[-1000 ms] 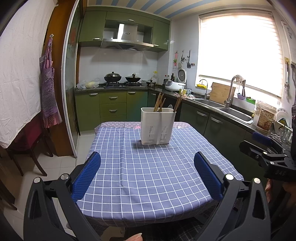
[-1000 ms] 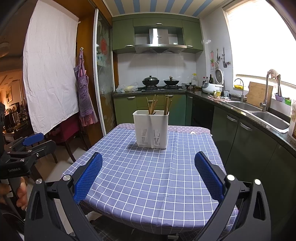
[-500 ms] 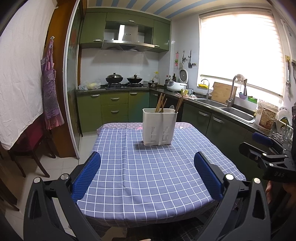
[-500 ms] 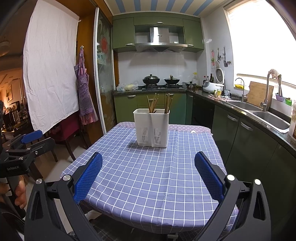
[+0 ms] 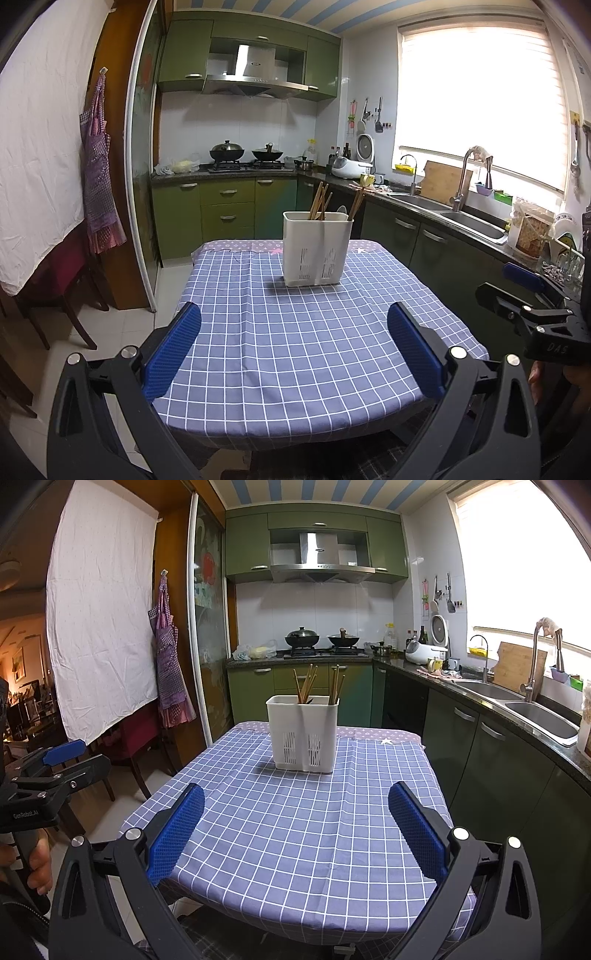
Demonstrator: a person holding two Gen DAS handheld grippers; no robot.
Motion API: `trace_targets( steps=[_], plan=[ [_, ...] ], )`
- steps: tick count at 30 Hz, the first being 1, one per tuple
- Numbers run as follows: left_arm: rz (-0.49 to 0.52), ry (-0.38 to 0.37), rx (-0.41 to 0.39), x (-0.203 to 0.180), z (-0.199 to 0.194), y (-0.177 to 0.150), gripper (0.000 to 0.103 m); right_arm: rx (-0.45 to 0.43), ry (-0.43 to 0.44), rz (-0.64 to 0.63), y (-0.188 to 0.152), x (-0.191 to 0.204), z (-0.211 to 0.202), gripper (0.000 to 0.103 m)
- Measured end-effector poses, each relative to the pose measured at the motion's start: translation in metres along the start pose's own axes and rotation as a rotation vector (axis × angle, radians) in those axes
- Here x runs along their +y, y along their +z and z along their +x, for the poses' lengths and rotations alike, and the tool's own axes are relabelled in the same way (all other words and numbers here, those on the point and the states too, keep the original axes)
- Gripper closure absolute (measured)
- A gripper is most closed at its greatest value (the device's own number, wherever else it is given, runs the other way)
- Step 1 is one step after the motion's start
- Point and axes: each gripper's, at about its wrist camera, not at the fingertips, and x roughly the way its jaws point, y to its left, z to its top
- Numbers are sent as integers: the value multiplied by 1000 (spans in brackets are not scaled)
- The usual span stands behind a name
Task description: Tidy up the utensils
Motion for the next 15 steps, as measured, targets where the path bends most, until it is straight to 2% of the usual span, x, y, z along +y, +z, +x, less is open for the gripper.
trace_targets(
  steps=[7, 15],
  plan=[
    [11, -8, -7, -3, 1, -1, 7, 7, 4, -3, -2, 0, 1, 5],
    [38, 32, -29, -6, 1, -2, 7, 9, 6, 0, 0, -1, 2, 5]
  ],
)
